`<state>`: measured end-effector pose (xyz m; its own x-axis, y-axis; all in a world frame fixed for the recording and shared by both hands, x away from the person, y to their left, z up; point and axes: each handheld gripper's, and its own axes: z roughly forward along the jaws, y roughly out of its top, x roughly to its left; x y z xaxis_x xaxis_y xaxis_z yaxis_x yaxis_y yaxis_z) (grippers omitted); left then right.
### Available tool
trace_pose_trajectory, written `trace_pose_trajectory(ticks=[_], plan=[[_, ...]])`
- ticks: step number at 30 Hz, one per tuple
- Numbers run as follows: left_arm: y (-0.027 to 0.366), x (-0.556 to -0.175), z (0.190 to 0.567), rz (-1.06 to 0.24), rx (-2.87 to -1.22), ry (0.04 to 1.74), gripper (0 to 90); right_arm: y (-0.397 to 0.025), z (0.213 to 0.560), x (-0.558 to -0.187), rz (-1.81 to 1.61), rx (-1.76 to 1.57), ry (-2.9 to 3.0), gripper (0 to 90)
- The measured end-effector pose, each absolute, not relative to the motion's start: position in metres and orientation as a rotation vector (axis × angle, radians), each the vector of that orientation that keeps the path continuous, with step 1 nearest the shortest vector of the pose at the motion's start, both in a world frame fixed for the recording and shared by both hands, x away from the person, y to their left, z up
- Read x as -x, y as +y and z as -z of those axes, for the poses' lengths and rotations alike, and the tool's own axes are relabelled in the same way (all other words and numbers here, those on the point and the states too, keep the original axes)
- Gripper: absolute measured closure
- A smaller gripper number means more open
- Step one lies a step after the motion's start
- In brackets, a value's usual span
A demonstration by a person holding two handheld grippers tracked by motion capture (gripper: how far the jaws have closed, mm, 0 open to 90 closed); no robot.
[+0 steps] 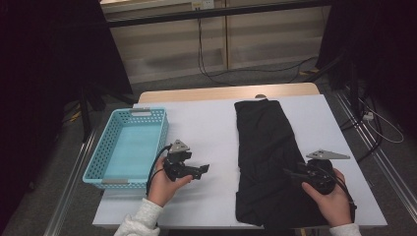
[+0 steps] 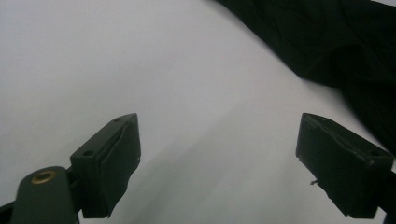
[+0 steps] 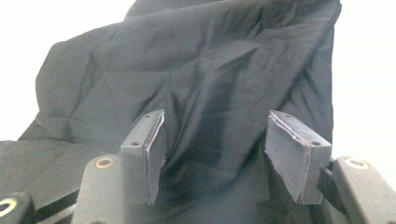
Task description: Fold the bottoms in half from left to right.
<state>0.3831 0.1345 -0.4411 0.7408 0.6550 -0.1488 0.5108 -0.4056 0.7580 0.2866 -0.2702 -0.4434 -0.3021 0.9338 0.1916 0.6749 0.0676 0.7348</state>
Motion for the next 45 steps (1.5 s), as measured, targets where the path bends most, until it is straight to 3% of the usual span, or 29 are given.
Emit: trace_pose_trajectory(ticks=[9,31,33,38,45], plan=[[0.133,-0.381,0.440,-0.231,-2.107,0.863,14.0,-0.282,0.443,-0.281,-1.070,-1.644,1.982,51.8],[0.131,-0.381,0.440,-0.236,-2.122,0.852,14.0,-0.277,0.453,-0.286,-0.961,-1.597,2.045,60.1],[0.131,-0.381,0.442,-0.238,-2.124,0.850,14.1,-0.270,0.458,-0.289,-0.941,-1.574,2.068,64.4],[0.130,-0.380,0.442,-0.251,-2.128,0.855,14.1,-0.266,0.458,-0.291,-0.941,-1.535,2.094,86.2],[0.131,-0.380,0.442,-0.230,-2.125,0.853,14.1,-0.282,0.447,-0.285,-1.018,-1.549,2.062,89.8]])
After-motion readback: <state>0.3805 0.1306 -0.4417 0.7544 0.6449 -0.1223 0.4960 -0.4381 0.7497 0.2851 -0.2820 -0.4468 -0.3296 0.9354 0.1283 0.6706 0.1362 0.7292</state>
